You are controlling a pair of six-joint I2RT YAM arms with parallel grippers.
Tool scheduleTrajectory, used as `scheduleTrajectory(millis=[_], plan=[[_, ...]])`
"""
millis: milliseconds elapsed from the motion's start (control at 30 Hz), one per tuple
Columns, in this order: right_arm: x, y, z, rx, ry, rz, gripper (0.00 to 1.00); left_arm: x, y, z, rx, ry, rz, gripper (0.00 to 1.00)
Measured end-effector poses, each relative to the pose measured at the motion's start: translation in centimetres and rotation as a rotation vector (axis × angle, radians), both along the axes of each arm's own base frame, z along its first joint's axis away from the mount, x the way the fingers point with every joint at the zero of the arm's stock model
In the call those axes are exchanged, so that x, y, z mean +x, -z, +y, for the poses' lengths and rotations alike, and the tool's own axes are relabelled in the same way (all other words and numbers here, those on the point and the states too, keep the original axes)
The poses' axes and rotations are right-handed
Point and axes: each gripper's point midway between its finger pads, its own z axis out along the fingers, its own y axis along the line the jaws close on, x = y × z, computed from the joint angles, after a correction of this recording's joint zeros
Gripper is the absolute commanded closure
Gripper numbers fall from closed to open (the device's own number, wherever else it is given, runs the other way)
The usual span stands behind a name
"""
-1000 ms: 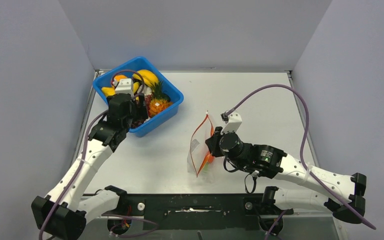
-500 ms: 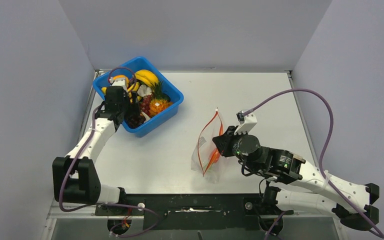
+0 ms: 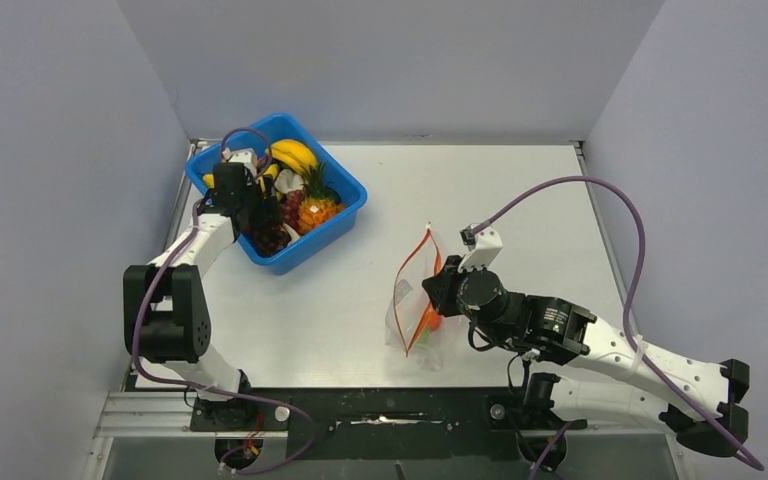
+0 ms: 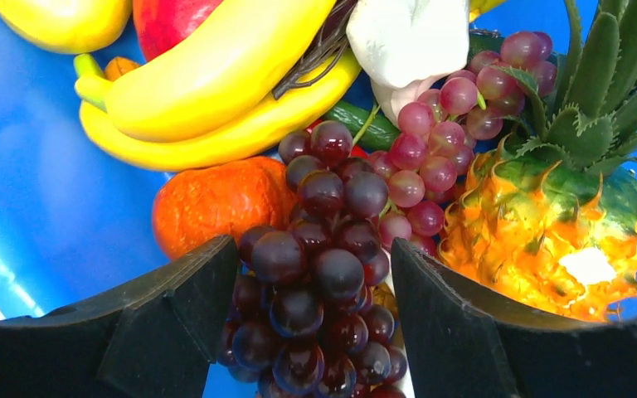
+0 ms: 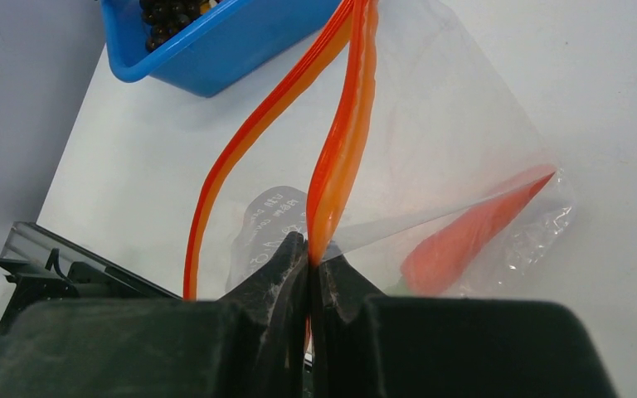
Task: Place the food in the zip-top bag and seal the zipper
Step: Pick up the fake fruit from the bin.
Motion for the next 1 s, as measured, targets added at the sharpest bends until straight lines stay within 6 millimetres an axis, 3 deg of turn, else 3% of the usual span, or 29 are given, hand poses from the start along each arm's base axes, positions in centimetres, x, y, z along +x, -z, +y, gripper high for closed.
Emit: scheduleTrajectory(millis=[167, 333, 433, 567, 1000], plan=[[0.1, 0.1, 0.2, -0.009, -0.006, -0.004, 1.00, 0.8, 0.8, -0.4, -0.015, 0.012, 0.014, 0.45], [0.3, 0.6, 0.4, -0.041, -0.014, -0.007, 1.00, 0.7, 1.1, -0.3, -0.023, 0.010, 0.021, 0.66], [0.3, 0.7, 0.4, -0.048, -0.017, -0.008, 1.00, 0.7, 0.8, -0.3, -0.024, 0.008, 0.015, 0.74], [0.4, 0.8, 0.6, -0.044, -0.019, -0.015, 1.00, 0.6, -0.6, -0.2, -0.024, 0.008, -0.013, 0.82], [0.5, 2.1, 1.2, -0.035, -0.012, 0.002, 1.00, -2.6, -7.3, -0.8, -0.061, 0.021, -0.152, 0.87]])
